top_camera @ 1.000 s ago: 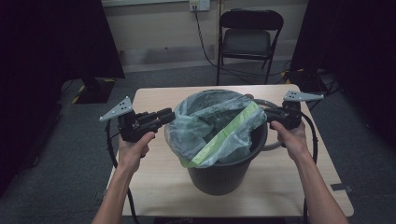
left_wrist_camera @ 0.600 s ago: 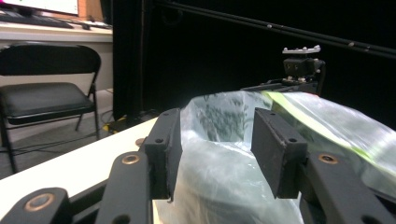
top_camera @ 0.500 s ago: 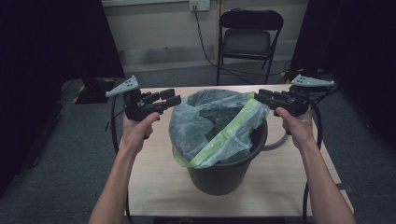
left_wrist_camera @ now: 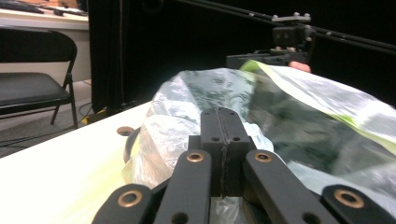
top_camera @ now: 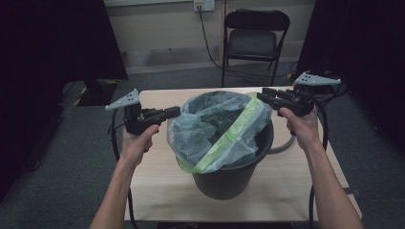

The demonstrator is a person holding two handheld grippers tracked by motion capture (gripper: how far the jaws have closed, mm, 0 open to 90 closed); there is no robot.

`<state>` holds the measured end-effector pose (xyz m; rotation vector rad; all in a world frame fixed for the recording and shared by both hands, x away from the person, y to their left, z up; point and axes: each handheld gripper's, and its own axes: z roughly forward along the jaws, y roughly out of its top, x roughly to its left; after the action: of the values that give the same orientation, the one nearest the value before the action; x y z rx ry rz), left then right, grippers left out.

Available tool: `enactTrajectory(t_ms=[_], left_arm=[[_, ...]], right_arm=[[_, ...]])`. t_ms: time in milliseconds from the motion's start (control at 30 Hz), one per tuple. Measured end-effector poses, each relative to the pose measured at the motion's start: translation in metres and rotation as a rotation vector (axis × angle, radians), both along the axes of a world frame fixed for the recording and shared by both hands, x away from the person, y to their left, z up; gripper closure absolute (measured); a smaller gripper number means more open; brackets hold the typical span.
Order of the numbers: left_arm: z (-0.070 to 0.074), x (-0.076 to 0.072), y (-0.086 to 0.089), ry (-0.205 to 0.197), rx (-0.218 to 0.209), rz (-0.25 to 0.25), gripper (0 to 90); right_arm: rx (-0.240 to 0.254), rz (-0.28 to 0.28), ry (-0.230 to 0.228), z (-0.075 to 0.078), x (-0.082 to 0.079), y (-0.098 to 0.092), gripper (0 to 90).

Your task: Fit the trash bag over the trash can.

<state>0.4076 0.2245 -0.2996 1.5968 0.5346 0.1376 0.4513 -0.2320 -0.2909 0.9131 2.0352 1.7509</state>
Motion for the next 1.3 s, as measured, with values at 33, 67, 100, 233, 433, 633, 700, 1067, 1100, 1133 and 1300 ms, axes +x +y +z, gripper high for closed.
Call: enactTrajectory(t_ms=[33, 67, 100, 233, 433, 633, 700, 1067, 1100, 1133, 1300], left_arm=[[-0.001, -0.006, 0.003, 0.0, -0.009, -0.008, 90.0], [-0.002, -0.012, 0.005, -0.011, -0.008, -0.01, 90.0], [-0.002, -0.02, 0.008, -0.01, -0.01, -0.014, 90.0], [0.003, -0.032, 0.015, -0.022, -0.009, -0.005, 78.0], [0.019, -0.013, 0.018, -0.031, -0.063, 0.01, 63.4], [0.019, 0.002, 0.015, -0.023, -0.066, 0.018, 63.3], [0.019, -0.001, 0.018, -0.026, -0.067, 0.027, 63.6], [0.024, 0.002, 0.023, 0.007, -0.085, -0.008, 56.7], [0.024, 0.001, 0.023, 0.006, -0.087, -0.003, 55.4], [0.024, 0.002, 0.022, 0.007, -0.085, 0.009, 54.5], [0.025, 0.018, 0.013, 0.023, -0.083, 0.054, 53.9]], right_arm=[[-0.004, 0.001, -0.006, 0.002, -0.001, 0.001, 61.1], [-0.007, 0.0, -0.012, 0.003, -0.002, 0.002, 60.8], [-0.011, -0.003, -0.016, 0.005, -0.002, 0.002, 60.6], [-0.016, -0.014, -0.014, 0.008, 0.002, 0.004, 59.3], [-0.004, -0.015, -0.028, 0.015, 0.005, 0.01, 58.0], [0.003, 0.002, -0.044, 0.025, 0.003, 0.013, 56.3], [0.002, 0.007, -0.048, 0.025, 0.002, 0.013, 56.3], [-0.013, 0.074, -0.062, 0.032, -0.006, 0.029, 55.3], [-0.018, 0.078, -0.06, 0.031, -0.006, 0.03, 55.3], [-0.019, 0.083, -0.057, 0.031, -0.006, 0.031, 55.3], [-0.018, 0.092, -0.066, 0.033, -0.008, 0.035, 55.8]])
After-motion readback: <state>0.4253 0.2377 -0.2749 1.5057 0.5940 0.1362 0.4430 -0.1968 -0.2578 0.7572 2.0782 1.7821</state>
